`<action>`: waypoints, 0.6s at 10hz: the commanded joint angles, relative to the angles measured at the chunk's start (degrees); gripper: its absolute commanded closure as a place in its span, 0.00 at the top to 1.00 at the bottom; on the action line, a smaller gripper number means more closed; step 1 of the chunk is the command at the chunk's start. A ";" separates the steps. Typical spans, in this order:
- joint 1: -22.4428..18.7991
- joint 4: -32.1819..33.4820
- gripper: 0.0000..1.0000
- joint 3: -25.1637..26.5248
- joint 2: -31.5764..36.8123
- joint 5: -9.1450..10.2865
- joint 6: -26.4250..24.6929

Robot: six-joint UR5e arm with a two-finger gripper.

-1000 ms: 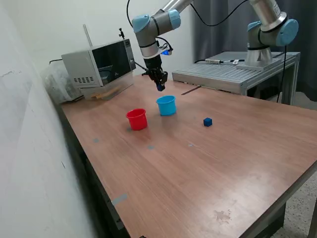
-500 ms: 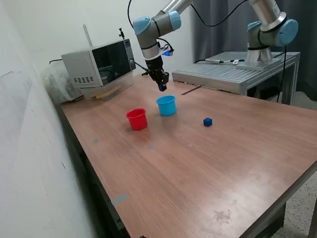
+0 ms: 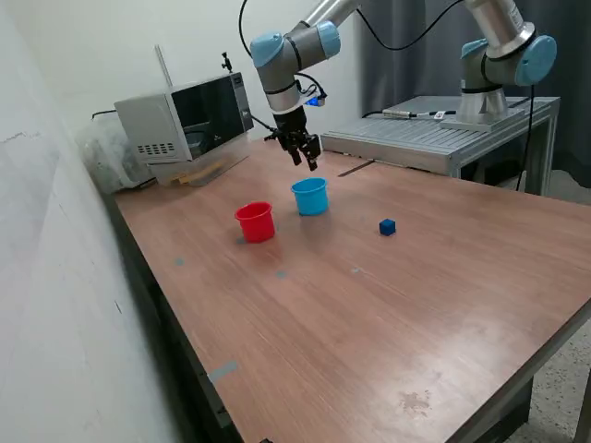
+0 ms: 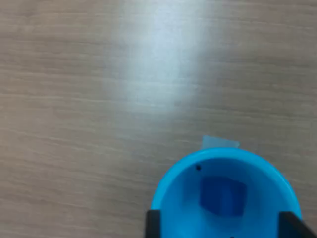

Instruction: Place red objects in the red bin, and blue objects in the blue bin.

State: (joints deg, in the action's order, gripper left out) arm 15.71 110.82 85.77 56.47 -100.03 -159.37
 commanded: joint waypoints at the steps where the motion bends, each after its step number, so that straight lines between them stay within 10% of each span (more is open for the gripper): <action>1: -0.06 0.01 1.00 -0.07 -0.13 0.01 -0.07; 6: -10.95 -0.08 1.00 2.39 1.01 2.63 -12.08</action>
State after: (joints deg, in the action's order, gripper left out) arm 7.65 110.76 87.91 57.30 -99.01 -166.67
